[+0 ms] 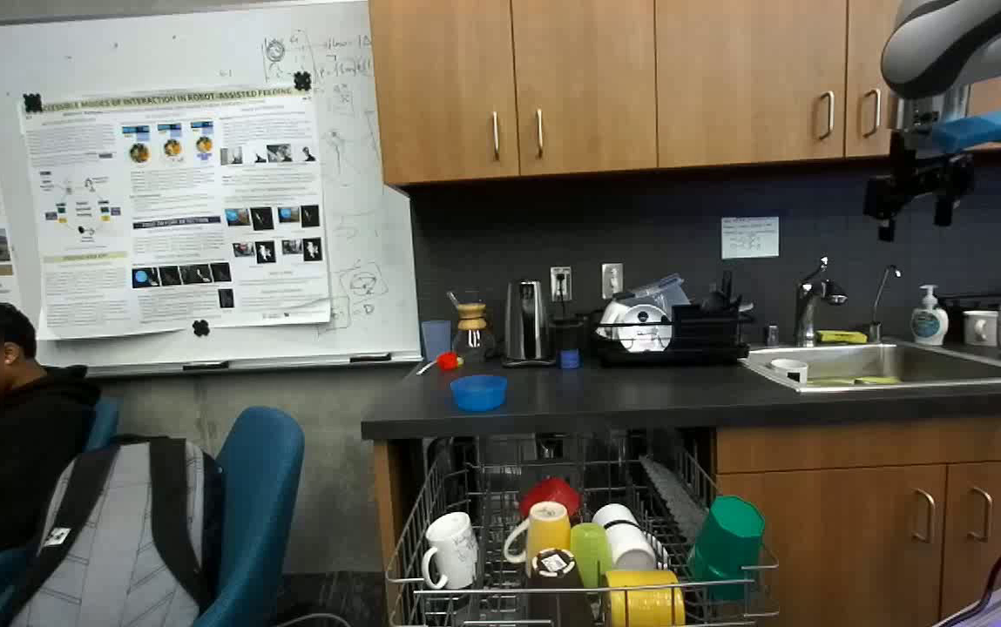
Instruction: Lift the green cup in the dish washing rack and place it on the far right of the dish washing rack
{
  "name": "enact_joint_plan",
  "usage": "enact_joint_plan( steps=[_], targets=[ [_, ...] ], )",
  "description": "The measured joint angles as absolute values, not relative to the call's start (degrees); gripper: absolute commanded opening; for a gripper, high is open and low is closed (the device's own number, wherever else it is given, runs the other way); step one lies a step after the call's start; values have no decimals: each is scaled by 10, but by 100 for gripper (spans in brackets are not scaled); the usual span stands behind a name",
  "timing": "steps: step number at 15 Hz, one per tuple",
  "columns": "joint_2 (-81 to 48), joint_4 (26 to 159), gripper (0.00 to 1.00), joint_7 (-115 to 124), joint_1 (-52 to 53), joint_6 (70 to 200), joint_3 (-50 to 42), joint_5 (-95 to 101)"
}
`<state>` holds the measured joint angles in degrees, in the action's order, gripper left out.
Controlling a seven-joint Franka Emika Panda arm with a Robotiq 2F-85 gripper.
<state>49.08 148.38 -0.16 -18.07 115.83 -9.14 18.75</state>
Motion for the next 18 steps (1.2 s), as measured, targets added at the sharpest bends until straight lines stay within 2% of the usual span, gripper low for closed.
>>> enact_joint_plan(
  steps=[11, 18],
  targets=[
    [491, 1484, 100, -2, -180, 1158, -92, 188],
    [492, 1484, 100, -30, -131, 1154, -94, 163]
  ],
)
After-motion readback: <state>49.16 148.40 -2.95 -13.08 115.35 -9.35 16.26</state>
